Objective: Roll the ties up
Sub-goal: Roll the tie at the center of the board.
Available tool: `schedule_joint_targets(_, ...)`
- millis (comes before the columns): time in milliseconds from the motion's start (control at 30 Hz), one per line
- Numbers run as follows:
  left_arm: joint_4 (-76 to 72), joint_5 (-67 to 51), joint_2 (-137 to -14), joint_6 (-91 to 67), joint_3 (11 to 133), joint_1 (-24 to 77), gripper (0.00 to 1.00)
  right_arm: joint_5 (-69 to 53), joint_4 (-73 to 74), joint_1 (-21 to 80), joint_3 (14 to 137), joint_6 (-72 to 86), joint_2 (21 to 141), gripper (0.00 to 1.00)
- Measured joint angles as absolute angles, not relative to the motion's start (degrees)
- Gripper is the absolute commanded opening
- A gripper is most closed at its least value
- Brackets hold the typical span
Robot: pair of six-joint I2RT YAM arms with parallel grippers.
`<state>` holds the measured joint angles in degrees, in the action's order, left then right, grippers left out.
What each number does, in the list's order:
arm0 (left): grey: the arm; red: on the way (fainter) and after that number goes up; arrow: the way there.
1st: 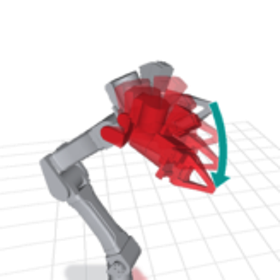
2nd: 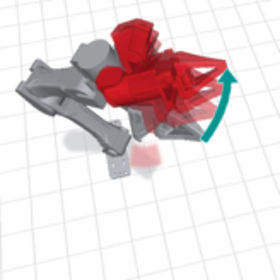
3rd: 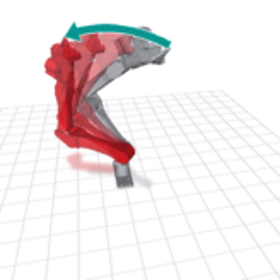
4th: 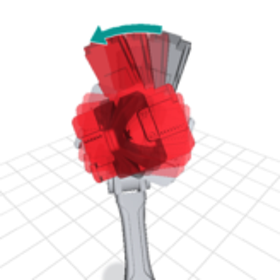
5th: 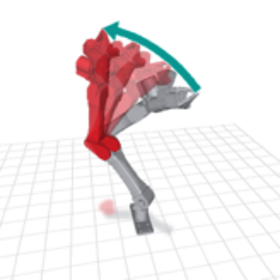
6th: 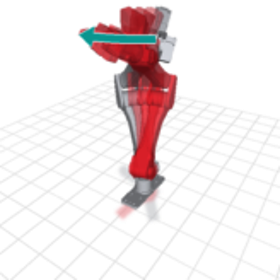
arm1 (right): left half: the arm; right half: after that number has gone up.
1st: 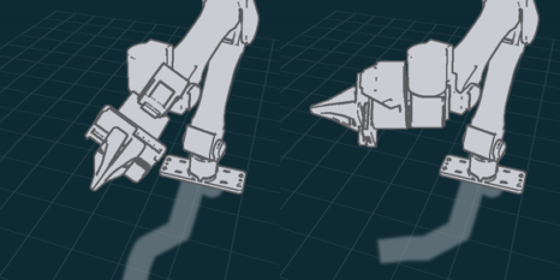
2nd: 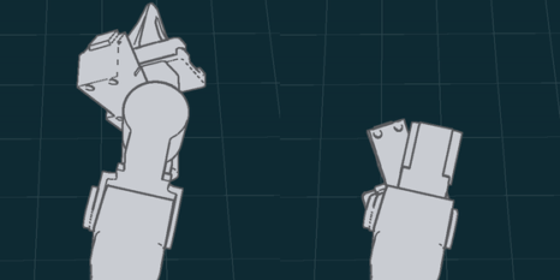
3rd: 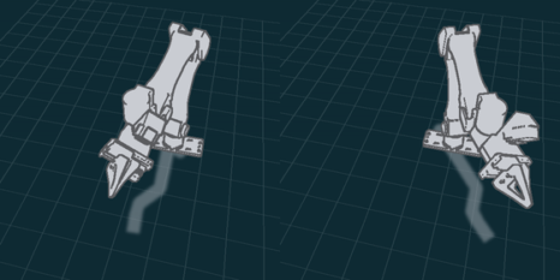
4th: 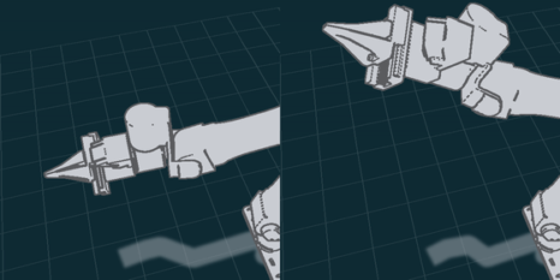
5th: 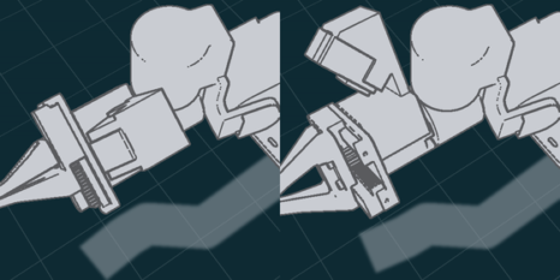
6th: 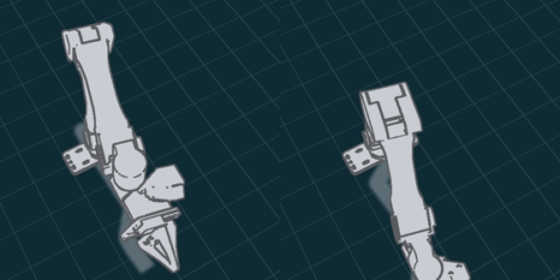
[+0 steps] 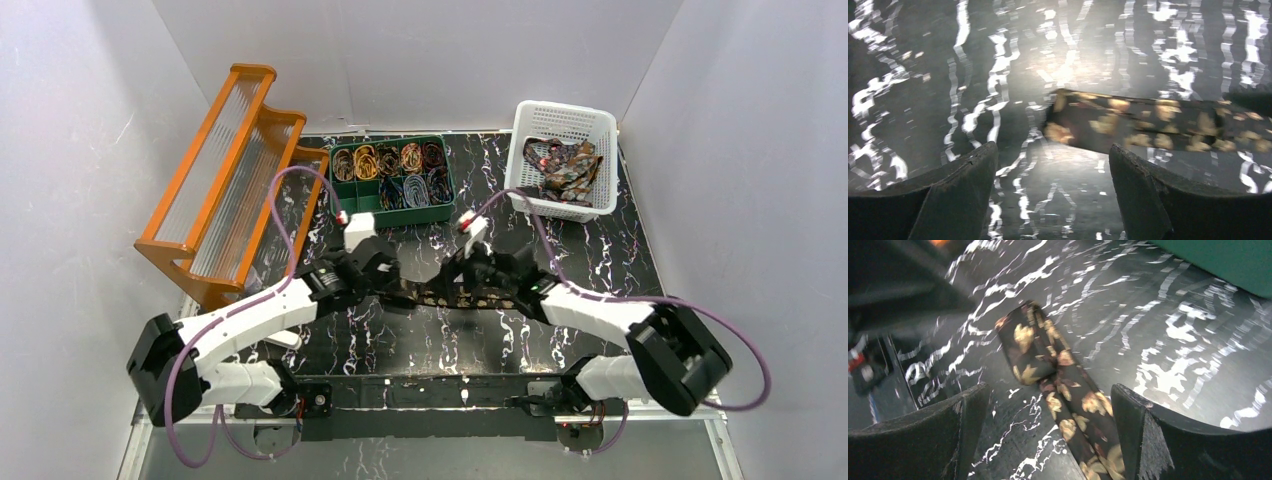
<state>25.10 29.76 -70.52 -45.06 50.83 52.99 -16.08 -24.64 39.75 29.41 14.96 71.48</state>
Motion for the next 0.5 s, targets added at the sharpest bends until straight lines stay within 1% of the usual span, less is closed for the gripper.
schedule_joint_targets(100, 26.4, 28.8, -66.6, -45.0, 46.0, 48.5, 0.84, -16.8, -28.2, 45.0, 29.9, 6.0, 76.9, 0.99)
schedule_joint_targets(200, 27.7, 27.6, -63.4, -44.8, 43.9, 45.9, 0.87, -18.3, -29.6, 48.7, 32.5, -2.0, 83.3, 0.99)
schedule_joint_targets(333, 27.8, 26.4, -60.9, -44.6, 43.0, 43.8, 0.89, -18.5, -31.7, 51.5, 36.9, -9.5, 90.0, 0.99)
schedule_joint_targets(500, 28.0, 25.2, -58.8, -44.5, 40.6, 42.8, 0.90, -19.1, -32.8, 52.7, 40.2, -14.4, 95.0, 0.99)
